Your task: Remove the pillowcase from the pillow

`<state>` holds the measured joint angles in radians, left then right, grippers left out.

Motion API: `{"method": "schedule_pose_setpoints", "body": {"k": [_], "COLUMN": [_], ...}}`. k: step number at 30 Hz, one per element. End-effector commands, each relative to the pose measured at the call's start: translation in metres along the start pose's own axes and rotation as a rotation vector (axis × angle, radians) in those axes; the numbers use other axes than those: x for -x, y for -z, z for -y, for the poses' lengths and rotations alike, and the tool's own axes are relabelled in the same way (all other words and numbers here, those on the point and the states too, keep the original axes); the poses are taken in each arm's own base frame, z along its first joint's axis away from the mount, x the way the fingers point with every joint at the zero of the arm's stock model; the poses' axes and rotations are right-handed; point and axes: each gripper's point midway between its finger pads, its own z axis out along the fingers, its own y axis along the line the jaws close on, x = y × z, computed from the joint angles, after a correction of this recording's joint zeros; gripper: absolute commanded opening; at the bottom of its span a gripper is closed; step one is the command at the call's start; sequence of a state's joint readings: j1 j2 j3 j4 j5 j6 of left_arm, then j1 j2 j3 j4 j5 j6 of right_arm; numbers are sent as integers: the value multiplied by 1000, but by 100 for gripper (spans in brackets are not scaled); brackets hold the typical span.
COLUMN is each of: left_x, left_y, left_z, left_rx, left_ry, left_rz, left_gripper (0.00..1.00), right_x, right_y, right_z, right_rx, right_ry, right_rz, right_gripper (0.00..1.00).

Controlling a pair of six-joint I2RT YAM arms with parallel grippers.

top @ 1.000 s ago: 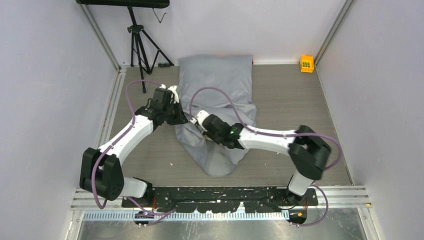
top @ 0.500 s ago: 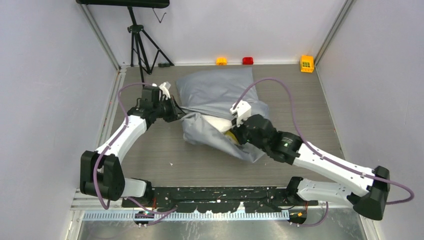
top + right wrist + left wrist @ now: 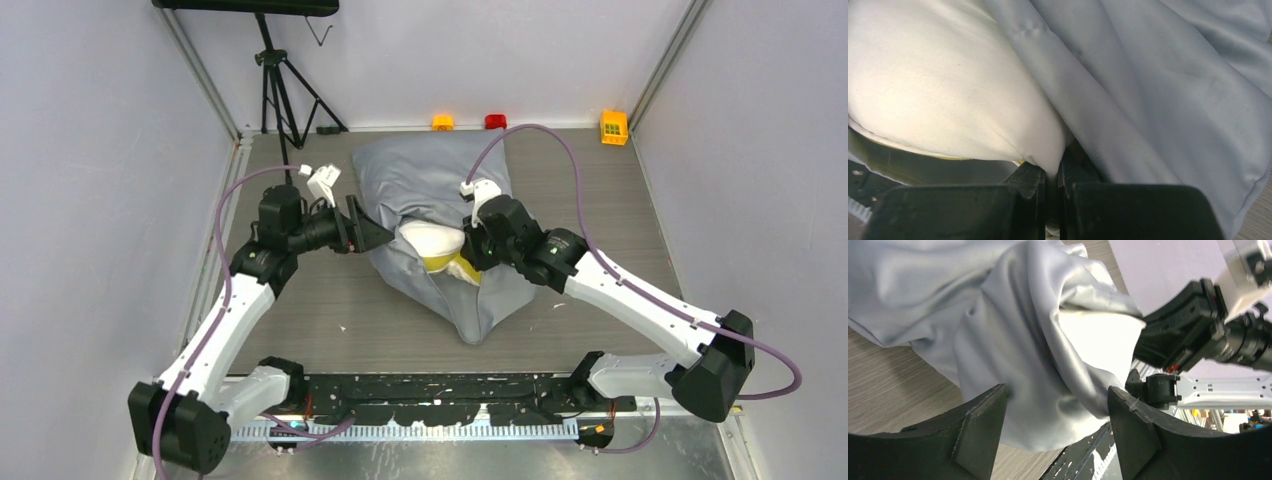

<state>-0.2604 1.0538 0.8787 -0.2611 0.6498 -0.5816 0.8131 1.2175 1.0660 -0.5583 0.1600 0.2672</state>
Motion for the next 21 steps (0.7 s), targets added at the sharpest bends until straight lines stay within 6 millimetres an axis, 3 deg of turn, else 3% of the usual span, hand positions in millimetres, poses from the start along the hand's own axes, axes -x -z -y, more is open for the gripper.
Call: {"method": "schedule_pose_setpoints", "body": {"k": [1, 7, 9, 11, 12, 16, 21], "left_x": [-20, -39, -38, -36, -33, -33, -44], "left_y": [10, 13, 13, 13, 13, 7, -12], "left_z": [3, -13, -18, -31, -40, -59, -86], "left_rx": [-33, 20, 51, 122, 175, 223, 272], "left_ry": [-34, -11, -11, 2, 13, 71, 118], "left_rz": [-25, -34, -20, -11, 2, -6, -59], "left_gripper": [77, 78, 65, 38, 30, 23, 20], "right_x": [78, 87, 86, 86, 87, 91, 105], "right_y": [41, 64, 70, 76, 81, 102, 138], "right_z": [-24, -39, -38, -36, -35, -29, -41], "right_rx": [126, 226, 227, 227, 226, 216, 322], "right_ry": [-129, -135, -137, -139, -143, -156, -182], "right_rz": [223, 257, 261, 265, 271, 303, 389], "right_gripper": [0, 0, 0, 0, 0, 0, 0]}}
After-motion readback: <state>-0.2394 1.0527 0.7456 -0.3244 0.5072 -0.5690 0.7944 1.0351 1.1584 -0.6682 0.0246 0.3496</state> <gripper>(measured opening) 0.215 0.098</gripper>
